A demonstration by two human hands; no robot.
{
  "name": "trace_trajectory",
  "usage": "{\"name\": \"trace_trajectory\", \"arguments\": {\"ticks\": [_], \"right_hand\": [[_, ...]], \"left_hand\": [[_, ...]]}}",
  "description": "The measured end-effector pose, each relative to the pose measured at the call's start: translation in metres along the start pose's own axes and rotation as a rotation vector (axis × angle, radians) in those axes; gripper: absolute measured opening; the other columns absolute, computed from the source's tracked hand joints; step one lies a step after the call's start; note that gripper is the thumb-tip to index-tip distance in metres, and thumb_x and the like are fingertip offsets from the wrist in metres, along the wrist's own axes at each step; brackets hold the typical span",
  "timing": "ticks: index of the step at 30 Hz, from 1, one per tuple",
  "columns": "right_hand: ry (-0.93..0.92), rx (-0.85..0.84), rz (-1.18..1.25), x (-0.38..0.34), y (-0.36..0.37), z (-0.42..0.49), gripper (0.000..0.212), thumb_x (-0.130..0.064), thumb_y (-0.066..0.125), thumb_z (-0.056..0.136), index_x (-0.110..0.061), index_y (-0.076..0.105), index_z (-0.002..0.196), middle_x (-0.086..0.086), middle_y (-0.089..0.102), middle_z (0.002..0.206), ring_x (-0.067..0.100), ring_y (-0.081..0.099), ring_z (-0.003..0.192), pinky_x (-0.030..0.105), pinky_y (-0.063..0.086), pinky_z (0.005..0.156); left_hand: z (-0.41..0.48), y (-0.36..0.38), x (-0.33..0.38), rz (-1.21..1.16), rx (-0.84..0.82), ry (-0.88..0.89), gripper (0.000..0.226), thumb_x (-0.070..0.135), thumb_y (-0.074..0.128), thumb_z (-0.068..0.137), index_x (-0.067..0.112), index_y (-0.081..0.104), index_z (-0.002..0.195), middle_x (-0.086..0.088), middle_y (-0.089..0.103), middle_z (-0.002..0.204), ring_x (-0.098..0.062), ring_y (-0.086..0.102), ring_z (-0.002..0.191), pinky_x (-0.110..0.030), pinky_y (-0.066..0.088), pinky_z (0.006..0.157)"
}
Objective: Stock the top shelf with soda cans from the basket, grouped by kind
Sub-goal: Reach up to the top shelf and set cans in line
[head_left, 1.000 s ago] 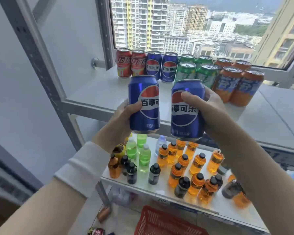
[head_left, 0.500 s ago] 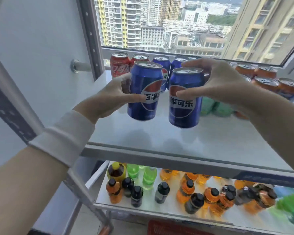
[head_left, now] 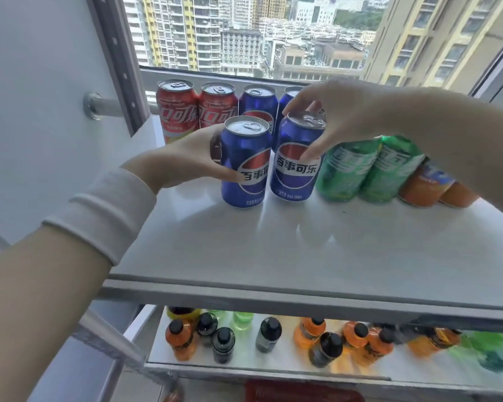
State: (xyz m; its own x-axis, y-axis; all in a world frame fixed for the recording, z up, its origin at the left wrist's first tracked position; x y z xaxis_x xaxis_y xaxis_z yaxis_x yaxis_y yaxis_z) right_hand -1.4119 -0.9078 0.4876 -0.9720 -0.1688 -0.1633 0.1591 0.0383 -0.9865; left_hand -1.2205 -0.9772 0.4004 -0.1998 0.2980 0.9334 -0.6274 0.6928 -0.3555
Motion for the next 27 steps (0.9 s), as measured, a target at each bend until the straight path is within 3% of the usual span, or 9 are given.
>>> {"name": "trace_trajectory", "arguments": {"ticks": [3,6,10,14,16,19,24,27], "right_hand": [[0.009,-0.024,-0.029,0.006,0.000,0.005,0.075,-0.034,0.083,0.061,-0.029,0.049,0.128,-0.014,0.045,0.108,0.013,0.047,0.110,0.025,0.031,0.086],[0.003,-0.034,-0.046,0.010,0.002,0.006,0.074,-0.032,0.083,0.062,-0.029,0.049,0.127,-0.013,0.049,0.113,0.014,0.047,0.114,0.024,0.031,0.086],[-0.005,-0.036,-0.031,0.011,0.004,0.006,0.073,-0.028,0.083,0.064,-0.027,0.049,0.128,-0.010,0.051,0.123,0.007,0.043,0.104,0.020,0.029,0.084],[-0.018,-0.029,-0.040,0.011,0.005,0.003,0.073,-0.026,0.081,0.066,-0.026,0.046,0.130,-0.008,0.050,0.129,0.002,0.038,0.103,0.017,0.027,0.083],[-0.020,-0.043,-0.049,0.012,0.006,0.002,0.075,-0.027,0.081,0.066,-0.026,0.044,0.131,-0.008,0.049,0.131,0.003,0.039,0.107,0.016,0.026,0.084],[-0.013,-0.071,-0.098,0.010,0.006,0.001,0.083,-0.038,0.080,0.064,-0.024,0.040,0.135,-0.005,0.046,0.136,0.012,0.043,0.121,0.020,0.028,0.088],[0.015,-0.026,-0.230,0.009,0.003,0.002,0.085,-0.052,0.075,0.062,-0.021,0.043,0.134,0.004,0.052,0.130,0.022,0.049,0.113,0.033,0.039,0.090],[0.009,-0.010,-0.217,0.007,0.001,0.003,0.080,-0.047,0.078,0.061,-0.021,0.048,0.131,0.003,0.056,0.124,0.015,0.048,0.100,0.028,0.037,0.084]], "left_hand": [[0.011,-0.001,0.000,0.028,-0.014,-0.010,0.079,0.018,0.084,0.050,0.022,0.049,0.121,0.003,0.064,0.118,-0.010,0.062,0.108,-0.025,0.052,0.087],[0.019,0.000,0.000,0.011,-0.050,-0.004,0.082,0.022,0.080,0.049,0.021,0.047,0.124,0.000,0.063,0.121,-0.014,0.060,0.112,-0.032,0.050,0.093],[0.025,0.002,-0.001,-0.028,-0.093,-0.006,0.077,0.012,0.079,0.055,0.024,0.046,0.124,0.004,0.063,0.122,-0.012,0.059,0.114,-0.028,0.050,0.092],[0.023,0.003,0.002,-0.034,-0.104,-0.022,0.085,0.018,0.079,0.053,0.027,0.041,0.128,0.009,0.061,0.122,-0.008,0.058,0.114,-0.023,0.050,0.090],[0.020,0.002,0.005,-0.048,0.005,-0.008,0.100,0.018,0.083,0.053,0.026,0.030,0.137,0.012,0.057,0.124,-0.007,0.057,0.115,-0.022,0.050,0.089],[0.012,0.008,0.012,0.128,0.253,0.070,0.111,0.032,0.086,0.054,0.027,0.018,0.141,0.009,0.044,0.128,-0.003,0.051,0.113,-0.017,0.051,0.084],[0.009,0.016,0.008,0.281,0.365,0.100,0.080,0.024,0.082,0.063,0.029,0.033,0.126,0.015,0.049,0.107,0.004,0.051,0.097,-0.015,0.049,0.075],[0.012,0.010,0.009,0.300,0.321,0.092,0.072,0.021,0.080,0.065,0.024,0.041,0.126,0.010,0.054,0.112,-0.004,0.054,0.103,-0.021,0.051,0.082]]}}
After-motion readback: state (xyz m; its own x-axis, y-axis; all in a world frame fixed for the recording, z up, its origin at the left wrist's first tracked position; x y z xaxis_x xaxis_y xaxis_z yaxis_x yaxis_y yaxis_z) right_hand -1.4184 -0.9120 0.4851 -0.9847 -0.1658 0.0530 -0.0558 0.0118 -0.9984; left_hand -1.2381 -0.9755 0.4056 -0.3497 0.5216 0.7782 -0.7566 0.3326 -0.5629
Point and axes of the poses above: each hand's wrist, its own z-axis towards the middle knuckle, its own y-axis out of the palm, x = y × z, the point moved 2 cm from there along z, towards the middle knuckle
